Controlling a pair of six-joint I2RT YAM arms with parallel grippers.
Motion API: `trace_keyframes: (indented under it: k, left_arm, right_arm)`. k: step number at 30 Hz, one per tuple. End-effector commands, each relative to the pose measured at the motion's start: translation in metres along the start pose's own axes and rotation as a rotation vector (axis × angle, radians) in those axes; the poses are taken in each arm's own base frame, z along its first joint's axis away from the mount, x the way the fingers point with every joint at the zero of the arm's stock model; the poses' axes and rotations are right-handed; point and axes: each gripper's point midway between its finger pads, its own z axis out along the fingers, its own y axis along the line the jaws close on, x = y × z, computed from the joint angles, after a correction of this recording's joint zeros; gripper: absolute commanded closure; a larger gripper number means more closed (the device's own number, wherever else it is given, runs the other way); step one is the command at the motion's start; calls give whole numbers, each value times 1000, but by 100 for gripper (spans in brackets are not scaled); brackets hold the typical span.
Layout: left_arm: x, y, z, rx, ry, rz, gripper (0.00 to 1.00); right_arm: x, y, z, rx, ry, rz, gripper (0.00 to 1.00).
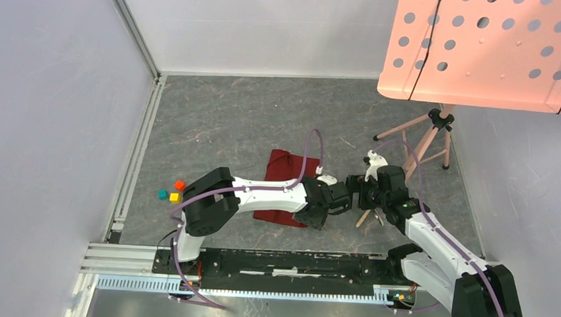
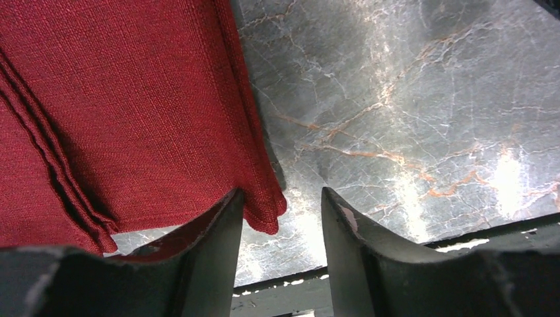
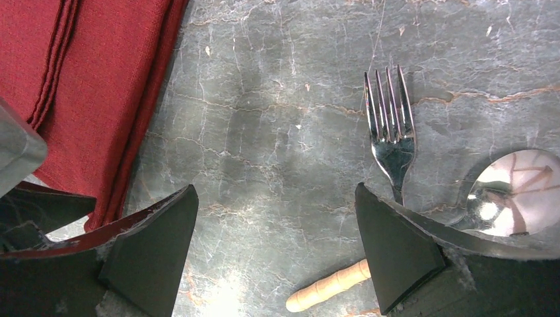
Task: Fold the napkin into a case and place the utensils inside
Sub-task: Pick up the 2/3-rectangle-folded napkin at the center of the board.
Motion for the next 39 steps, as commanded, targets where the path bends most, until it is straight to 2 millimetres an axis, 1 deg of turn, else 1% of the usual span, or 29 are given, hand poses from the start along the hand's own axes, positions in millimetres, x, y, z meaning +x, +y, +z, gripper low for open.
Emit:
trace_keyframes:
  k: [1,5,6,8,9,12,14,15,17,19,20,23,30,36,39]
  left_arm:
    - [-7,-2,1,-32,-23,-20,48]
    - [-2,2,8,-50,-6,-12,51]
    - [0,3,9,-54,-2,-10,53]
    - [2,5,11,-53,-7,3,55]
    - [2,6,12,-46,-15,9,57]
    - [0,9,10,-17,-52,9,71]
    - [-6,5,4,29,-87,-5,84]
    - [-7,6,2,38,-97,-6,87]
    - [-13,4,-6,66,-132,-8,90]
    - [-17,5,-15,90,-163,-13,94]
    - [-18,6,-18,97,-175,-12,97]
    - [-20,9,-28,109,-196,-10,98]
    - [-20,14,-37,118,-203,-2,98]
    - [-20,13,-40,128,-203,1,98]
    - [-21,13,-42,133,-207,0,98]
  right_arm:
    - [0,2,2,-22,0,-25,6]
    - [2,4,3,-36,6,-27,5]
    - [3,5,3,-46,9,-32,5]
    - [4,14,3,-109,10,-71,4]
    - [7,19,3,-146,9,-84,2]
    - [11,30,6,-224,4,-88,2]
    - [13,38,9,-274,24,-59,2]
    - [16,44,10,-304,42,-33,2]
    - [10,53,13,-348,29,21,2]
    - [0,58,15,-363,-7,86,2]
    - [-9,61,16,-376,-47,113,2]
    - [-23,72,16,-431,-101,202,2]
    - [-29,88,29,-509,-66,385,2]
    - [-23,109,39,-565,-4,506,2]
    - [-19,117,42,-570,8,547,4]
